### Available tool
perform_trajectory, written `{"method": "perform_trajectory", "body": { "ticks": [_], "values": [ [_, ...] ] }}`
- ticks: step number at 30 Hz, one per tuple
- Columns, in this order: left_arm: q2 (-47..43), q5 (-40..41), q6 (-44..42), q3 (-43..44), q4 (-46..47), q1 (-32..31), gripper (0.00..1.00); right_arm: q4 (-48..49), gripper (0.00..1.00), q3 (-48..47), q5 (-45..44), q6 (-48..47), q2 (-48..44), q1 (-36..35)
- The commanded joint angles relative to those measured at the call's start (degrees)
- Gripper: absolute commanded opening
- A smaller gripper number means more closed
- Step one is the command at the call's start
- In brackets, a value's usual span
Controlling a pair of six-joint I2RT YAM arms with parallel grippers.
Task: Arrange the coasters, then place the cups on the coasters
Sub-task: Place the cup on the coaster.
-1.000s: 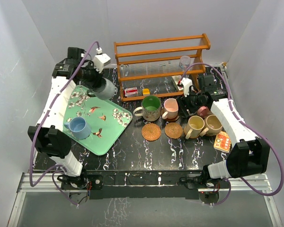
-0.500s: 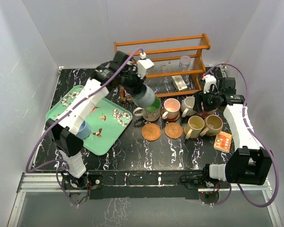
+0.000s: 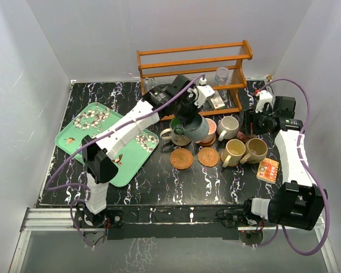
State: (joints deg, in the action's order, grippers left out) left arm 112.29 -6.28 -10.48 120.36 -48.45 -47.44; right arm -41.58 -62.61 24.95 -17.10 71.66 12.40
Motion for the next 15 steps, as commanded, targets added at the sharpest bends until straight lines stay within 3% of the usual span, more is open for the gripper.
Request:
{"method": "perform_trajectory", "body": {
  "ticks": [1,6,15],
  "values": [
    [-0.2,-0.2,1.8,4.5,2.2,-2.6,0.00,3.9,0.58,0.5,1.9,0.7,-3.5,1.1],
    [1.5,-2.6,1.3,4.7,2.3,-4.4,0.00,3.9,0.59,0.6,2.7,0.8,-4.4,2.6],
    [3.9,0.6,3.6,3.8,4.1,-7.4,0.00,4.3,0.59,0.7,3.4,1.8,-5.2,4.6]
  ]
}}
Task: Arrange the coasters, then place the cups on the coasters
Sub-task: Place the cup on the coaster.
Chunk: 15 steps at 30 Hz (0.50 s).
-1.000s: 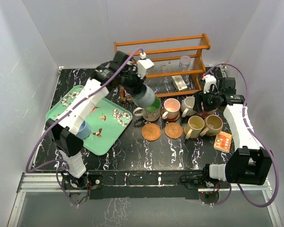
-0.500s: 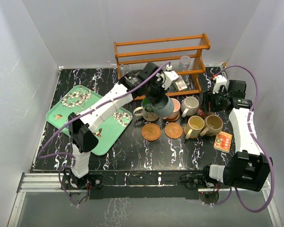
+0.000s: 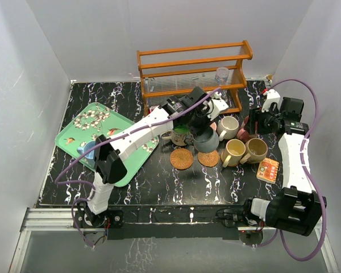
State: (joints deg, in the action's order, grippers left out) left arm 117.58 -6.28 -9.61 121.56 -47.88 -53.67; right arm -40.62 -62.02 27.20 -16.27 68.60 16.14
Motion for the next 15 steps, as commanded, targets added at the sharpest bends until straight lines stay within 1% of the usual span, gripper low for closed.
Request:
{"method": "perform_trajectory", "body": {
  "ticks": [1,8,15],
  "values": [
    [-1.0,1.2,3.2,2.6,3.8,-1.4,0.00,3.4,0.60,0.2,1.2,1.0,-2.2,1.0],
    [0.6,4.2,5.4,0.7,5.0,-4.0,0.00,3.7,0.60,0.3,1.8,1.3,-2.2,1.7],
    [3.3,9.6,11.0,0.6,4.5,-4.4,0.00,3.8,0.60,0.4,2.4,1.4,-1.9,1.9]
  ]
}}
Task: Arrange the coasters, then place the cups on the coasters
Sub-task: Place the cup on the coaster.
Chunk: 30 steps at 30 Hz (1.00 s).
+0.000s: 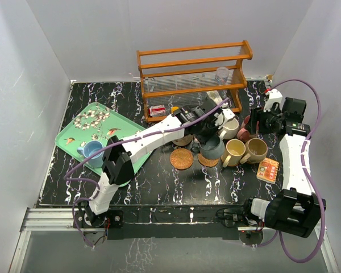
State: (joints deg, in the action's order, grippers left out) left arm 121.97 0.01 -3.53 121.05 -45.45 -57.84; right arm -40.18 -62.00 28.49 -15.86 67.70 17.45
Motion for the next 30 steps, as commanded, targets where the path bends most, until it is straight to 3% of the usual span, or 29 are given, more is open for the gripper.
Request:
{"method": "perform_trajectory", "body": {
  "ticks": [1,20,30],
  "values": [
    [-0.9,3.7,5.5,1.1,2.1,-0.3,0.00,3.4,0.60,0.5,1.1,1.1,-0.9,0.6],
    [0.0,20.9,13.4,-4.0,7.3,-5.4,0.00,3.9,0.61,1.3,1.5,0.9,-0.4,1.1],
    [3.2,24.0,17.4,-1.2,5.1,-6.1,0.00,4.1,0.61,1.8,1.8,0.9,-0.7,1.2]
  ]
}}
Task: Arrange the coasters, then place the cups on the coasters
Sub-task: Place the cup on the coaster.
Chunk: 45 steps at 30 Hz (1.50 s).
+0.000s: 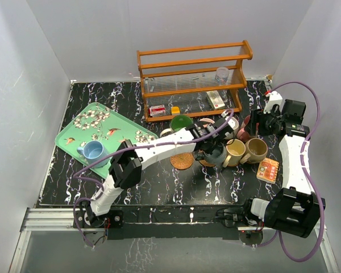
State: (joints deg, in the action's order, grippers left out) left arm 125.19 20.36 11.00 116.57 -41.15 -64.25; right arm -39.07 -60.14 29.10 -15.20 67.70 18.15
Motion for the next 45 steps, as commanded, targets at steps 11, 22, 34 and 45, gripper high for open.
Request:
{"method": "perform_trajectory", "body": {
  "ticks": [11,22,34,45],
  "values": [
    [2.9,7.7,5.1,6.3,-1.1,0.1,0.00,3.2,0.61,0.2,1.8,0.2,-0.5,0.7],
    [5.1,9.0,6.2,8.2,-2.0,0.1,0.00,3.3,0.61,0.5,2.4,0.1,-0.6,0.7],
    [7.0,9.5,5.4,8.9,-2.1,0.1,0.00,3.4,0.62,1.0,2.9,0.0,-1.2,0.9],
    [7.3,9.4,5.0,7.6,-1.7,0.1,0.04,3.5,0.62,1.1,3.2,0.0,-1.4,1.0]
  ]
}}
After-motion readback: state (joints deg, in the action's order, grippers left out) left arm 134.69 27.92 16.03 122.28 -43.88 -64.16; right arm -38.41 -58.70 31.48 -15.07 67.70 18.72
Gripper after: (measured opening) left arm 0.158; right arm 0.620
